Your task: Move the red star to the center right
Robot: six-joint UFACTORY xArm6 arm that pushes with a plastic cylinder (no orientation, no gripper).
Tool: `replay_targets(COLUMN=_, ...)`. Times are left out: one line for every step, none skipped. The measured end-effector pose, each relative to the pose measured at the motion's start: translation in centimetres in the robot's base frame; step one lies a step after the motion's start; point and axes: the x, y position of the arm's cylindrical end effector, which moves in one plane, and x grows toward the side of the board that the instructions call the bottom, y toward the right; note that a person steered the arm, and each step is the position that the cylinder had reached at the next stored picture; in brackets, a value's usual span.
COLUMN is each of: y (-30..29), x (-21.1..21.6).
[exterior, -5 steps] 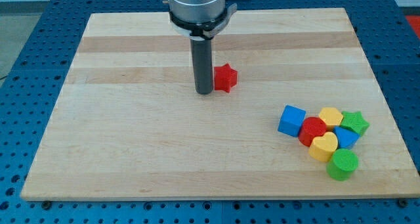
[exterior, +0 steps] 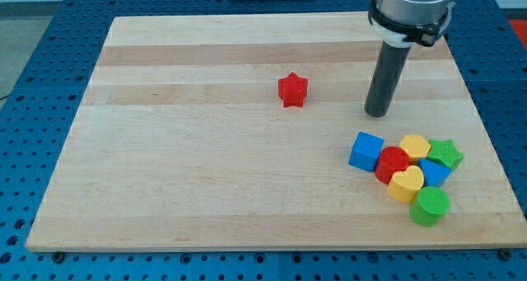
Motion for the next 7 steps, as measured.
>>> replay_targets(y=-2.6, x=0.0)
replay_targets(y=-6.1, x=0.3)
replay_targets(y=-9.9, x=1.4)
replay_targets(y=-14.2, x=3.2)
replay_targets(y=-17.8, x=4.8)
replay_targets(y=-17.5, x=0.8)
replay_targets(y=-16.6, x=-3.8)
